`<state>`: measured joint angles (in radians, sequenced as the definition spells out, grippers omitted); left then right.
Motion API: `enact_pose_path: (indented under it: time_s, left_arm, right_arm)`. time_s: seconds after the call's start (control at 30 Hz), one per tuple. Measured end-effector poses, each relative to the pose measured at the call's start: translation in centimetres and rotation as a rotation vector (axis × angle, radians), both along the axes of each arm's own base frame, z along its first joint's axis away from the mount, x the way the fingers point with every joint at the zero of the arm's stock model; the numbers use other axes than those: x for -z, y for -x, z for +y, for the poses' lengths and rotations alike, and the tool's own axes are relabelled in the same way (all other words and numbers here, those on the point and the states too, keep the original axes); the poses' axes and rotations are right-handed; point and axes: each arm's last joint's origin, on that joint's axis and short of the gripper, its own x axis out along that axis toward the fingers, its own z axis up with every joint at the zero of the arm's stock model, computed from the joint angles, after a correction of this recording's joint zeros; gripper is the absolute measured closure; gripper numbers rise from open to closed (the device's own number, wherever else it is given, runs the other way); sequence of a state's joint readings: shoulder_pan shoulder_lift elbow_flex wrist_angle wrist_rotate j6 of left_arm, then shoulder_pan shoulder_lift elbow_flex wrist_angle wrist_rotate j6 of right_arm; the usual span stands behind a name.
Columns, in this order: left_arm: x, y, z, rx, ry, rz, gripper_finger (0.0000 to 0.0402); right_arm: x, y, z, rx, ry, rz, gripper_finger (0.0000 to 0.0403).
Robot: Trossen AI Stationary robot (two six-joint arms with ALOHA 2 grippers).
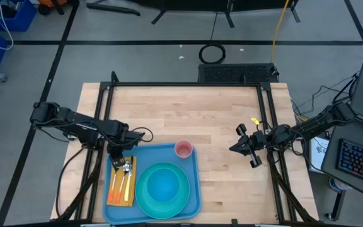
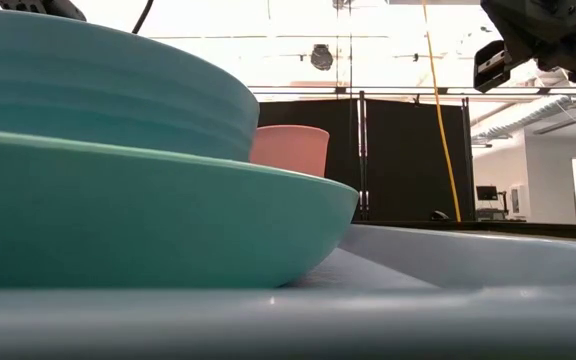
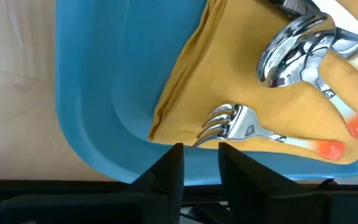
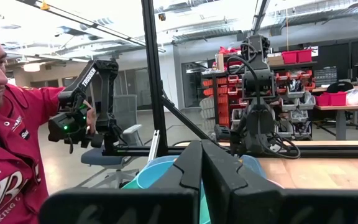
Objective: Set up tray
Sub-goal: Adjust the utensils on top of the yellow table napkin on the blue tray
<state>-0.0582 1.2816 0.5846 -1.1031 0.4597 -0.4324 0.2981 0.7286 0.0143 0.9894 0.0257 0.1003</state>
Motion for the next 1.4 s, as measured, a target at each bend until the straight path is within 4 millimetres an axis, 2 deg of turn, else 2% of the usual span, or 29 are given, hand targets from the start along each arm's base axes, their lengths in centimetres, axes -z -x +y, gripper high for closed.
enact_pose_path:
  time_s: [0.27,0.7,1.4]
  left_arm:
    - [-0.1,0.1,0.0,0.001,0.012,0.014,0.0269]
    - [-2.1,-1.4,0.3,0.115,-0.100,-0.093,0.0268]
    - [-2.1,-3.2,0.0,0.194,-0.020,-0.318,0.0268]
  right_arm:
    - [0.0,0.0,0.0,0.000,0.000,0.000,0.0403]
    - [0.0,0.0,0.0,0.000,0.000,0.000,0.0403]
    - [0.0,0.0,0.0,0.000,0.000,0.000,0.0403]
